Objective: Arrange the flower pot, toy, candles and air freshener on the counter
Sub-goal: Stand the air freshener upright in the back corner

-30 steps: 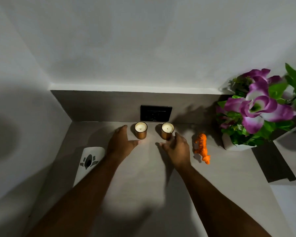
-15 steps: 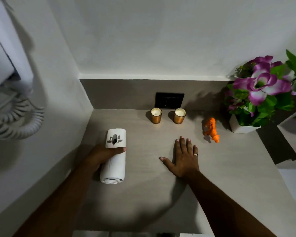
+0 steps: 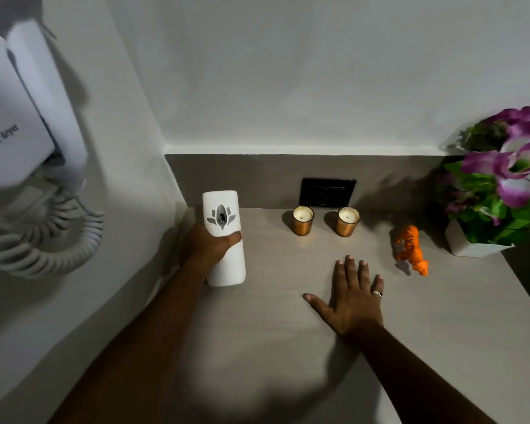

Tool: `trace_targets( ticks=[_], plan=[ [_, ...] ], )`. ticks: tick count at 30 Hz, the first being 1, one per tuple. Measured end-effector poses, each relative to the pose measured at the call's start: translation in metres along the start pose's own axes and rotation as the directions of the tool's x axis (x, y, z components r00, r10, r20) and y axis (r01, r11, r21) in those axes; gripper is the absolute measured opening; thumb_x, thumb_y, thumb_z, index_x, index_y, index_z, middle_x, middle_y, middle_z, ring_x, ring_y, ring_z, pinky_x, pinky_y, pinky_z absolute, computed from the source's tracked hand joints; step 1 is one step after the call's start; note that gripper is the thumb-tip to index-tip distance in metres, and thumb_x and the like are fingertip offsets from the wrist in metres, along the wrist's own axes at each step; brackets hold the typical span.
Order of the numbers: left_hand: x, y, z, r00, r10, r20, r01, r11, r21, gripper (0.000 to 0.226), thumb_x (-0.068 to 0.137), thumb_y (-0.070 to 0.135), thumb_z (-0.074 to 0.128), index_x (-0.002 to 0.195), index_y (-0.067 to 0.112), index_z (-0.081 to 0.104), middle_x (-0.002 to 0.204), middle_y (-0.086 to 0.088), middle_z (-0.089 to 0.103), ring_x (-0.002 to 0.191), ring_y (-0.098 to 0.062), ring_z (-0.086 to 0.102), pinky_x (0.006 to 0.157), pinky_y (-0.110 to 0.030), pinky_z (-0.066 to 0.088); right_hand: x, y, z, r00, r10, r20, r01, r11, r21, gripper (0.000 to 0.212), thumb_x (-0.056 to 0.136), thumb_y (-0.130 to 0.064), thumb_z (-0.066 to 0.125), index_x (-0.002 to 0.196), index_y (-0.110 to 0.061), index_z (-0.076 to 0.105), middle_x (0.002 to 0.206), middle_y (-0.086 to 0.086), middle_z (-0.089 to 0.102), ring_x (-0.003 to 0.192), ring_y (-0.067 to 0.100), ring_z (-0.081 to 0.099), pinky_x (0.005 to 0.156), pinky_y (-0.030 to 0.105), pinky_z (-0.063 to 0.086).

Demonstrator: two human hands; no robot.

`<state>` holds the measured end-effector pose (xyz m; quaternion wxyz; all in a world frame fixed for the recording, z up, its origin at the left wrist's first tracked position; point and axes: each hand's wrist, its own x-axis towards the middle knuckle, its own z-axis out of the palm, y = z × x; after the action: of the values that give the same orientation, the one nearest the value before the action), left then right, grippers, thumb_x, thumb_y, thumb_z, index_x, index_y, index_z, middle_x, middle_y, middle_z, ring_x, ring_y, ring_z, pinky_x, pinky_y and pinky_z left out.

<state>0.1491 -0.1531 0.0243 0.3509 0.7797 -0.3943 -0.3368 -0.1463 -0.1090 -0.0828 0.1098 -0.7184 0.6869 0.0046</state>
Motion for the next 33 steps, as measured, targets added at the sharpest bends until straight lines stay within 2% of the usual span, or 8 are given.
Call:
trace_targets(
  ticks=[5,18,22,24,26,28,30,33],
  plan=[
    [0.046,0.018,-0.008,0.991,0.01,-0.135,-0.01,1.0,0.002,0.065,0.052,0.043,0.089,0.106,0.022,0.06,0.113,-0.007,0.069,0.092,-0.031,0.067,0.074,-0.053,0.059,0.012,-0.004,0.001,1.0,-0.002,-0.02,0.002,1.0,0.005,0.119,0.069,-0.098,0.003,0.159,-0.021,0.001,0.167,0.006,-0.009,0.153,0.032,-0.014,0.119,0.059,-0.013],
    [0.078,-0.003,-0.012,0.953,0.119,-0.279,-0.152,0.983,-0.1,0.082,0.056,0.019,0.092,0.124,0.006,0.049,0.129,-0.014,0.061,0.114,-0.032,0.06,0.094,-0.04,0.049,0.018,-0.008,-0.007,1.0,-0.01,0.012,0.01,1.0,-0.018,0.119,0.067,-0.097,-0.002,0.159,-0.021,-0.006,0.166,0.006,-0.016,0.152,0.031,-0.018,0.121,0.059,-0.009],
    [0.049,-0.017,0.002,0.95,0.12,-0.29,-0.148,0.986,-0.078,0.084,0.062,0.027,0.088,0.13,0.007,0.044,0.134,-0.016,0.055,0.12,-0.034,0.054,0.099,-0.042,0.047,0.018,-0.008,-0.007,1.0,-0.01,0.009,0.01,1.0,-0.002,0.12,0.067,-0.098,-0.002,0.159,-0.021,-0.005,0.167,0.006,-0.015,0.153,0.031,-0.017,0.121,0.059,-0.009],
    [0.017,-0.034,0.024,0.946,0.117,-0.303,-0.106,0.993,0.051,0.091,0.067,0.036,0.082,0.14,0.008,0.035,0.142,-0.019,0.046,0.129,-0.037,0.046,0.105,-0.046,0.042,0.017,-0.008,-0.008,1.0,-0.011,0.003,0.011,1.0,0.009,0.12,0.067,-0.098,-0.001,0.159,-0.02,-0.004,0.167,0.006,-0.013,0.153,0.031,-0.015,0.121,0.059,-0.009],
    [-0.022,-0.053,0.051,0.956,0.218,-0.198,-0.153,0.942,0.297,0.097,0.076,0.047,0.072,0.149,0.008,0.022,0.155,-0.022,0.028,0.143,-0.038,0.025,0.117,-0.047,0.026,0.014,-0.008,-0.011,1.0,-0.018,-0.006,0.018,0.999,0.03,0.12,0.069,-0.097,0.002,0.159,-0.019,0.0,0.168,0.007,-0.009,0.154,0.031,-0.012,0.122,0.057,-0.009],
    [-0.054,-0.07,0.077,0.933,0.354,0.069,-0.333,0.772,0.541,0.094,0.083,0.06,0.053,0.151,0.012,0.009,0.162,-0.017,0.009,0.149,-0.034,0.004,0.121,-0.046,0.009,0.008,-0.007,-0.015,0.999,-0.028,-0.021,0.03,0.996,0.084,0.117,0.073,-0.095,0.01,0.159,-0.016,0.008,0.168,0.009,0.0,0.155,0.03,-0.004,0.122,0.052,-0.005],
    [-0.071,-0.077,0.098,0.86,0.422,0.289,-0.503,0.597,0.625,0.085,0.088,0.064,0.033,0.152,0.018,0.002,0.163,-0.011,0.0,0.149,-0.03,-0.007,0.119,-0.043,-0.002,-0.004,-0.007,-0.016,0.997,0.007,-0.074,0.009,0.977,0.212,0.108,0.078,-0.09,0.021,0.157,-0.016,0.022,0.167,0.008,0.015,0.154,0.029,0.01,0.123,0.047,0.007],
    [-0.083,-0.072,0.125,0.8,0.417,0.431,-0.597,0.484,0.64,0.078,0.088,0.065,0.017,0.151,0.021,0.001,0.164,-0.008,-0.003,0.149,-0.028,-0.012,0.117,-0.044,-0.009,-0.033,0.001,-0.011,0.968,0.196,-0.156,-0.094,0.862,0.498,0.086,0.086,-0.076,0.041,0.15,-0.018,0.038,0.162,0.003,0.03,0.148,0.022,0.026,0.118,0.038,0.024]
  ],
)
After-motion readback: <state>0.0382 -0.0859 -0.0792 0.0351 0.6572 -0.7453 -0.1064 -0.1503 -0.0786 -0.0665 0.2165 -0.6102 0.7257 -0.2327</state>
